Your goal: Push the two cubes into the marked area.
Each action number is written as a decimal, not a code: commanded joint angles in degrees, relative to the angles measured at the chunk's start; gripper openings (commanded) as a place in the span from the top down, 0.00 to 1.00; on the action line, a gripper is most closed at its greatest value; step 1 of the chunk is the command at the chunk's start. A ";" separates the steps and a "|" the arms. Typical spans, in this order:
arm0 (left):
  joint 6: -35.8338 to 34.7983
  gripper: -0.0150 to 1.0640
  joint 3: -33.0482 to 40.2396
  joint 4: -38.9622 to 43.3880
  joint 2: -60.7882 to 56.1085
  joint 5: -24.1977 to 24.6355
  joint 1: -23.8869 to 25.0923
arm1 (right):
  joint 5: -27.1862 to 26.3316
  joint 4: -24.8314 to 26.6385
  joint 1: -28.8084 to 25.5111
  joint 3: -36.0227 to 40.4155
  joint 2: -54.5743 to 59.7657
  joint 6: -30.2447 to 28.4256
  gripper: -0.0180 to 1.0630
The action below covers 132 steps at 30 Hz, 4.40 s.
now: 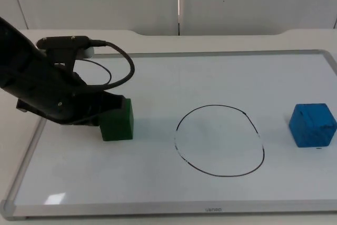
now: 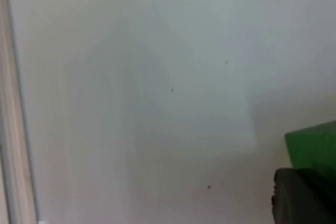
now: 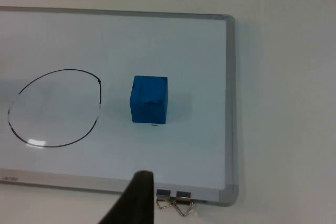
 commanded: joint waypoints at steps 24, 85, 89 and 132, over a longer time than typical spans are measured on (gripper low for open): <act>-0.05 0.99 -1.39 -0.59 0.29 1.53 -4.43 | -0.31 0.17 -0.31 0.36 -0.22 -0.17 0.01; -1.33 0.99 -1.48 -1.52 0.29 2.46 -10.74 | -0.31 0.17 -0.31 0.36 -0.22 -0.17 0.01; -1.33 0.99 -1.48 -1.90 0.29 2.46 -10.74 | -0.31 0.17 -0.31 0.36 -0.22 -0.17 0.01; -0.67 0.99 -2.19 -1.11 0.29 0.50 -12.89 | -0.31 0.17 -0.31 0.36 -0.22 -0.07 0.01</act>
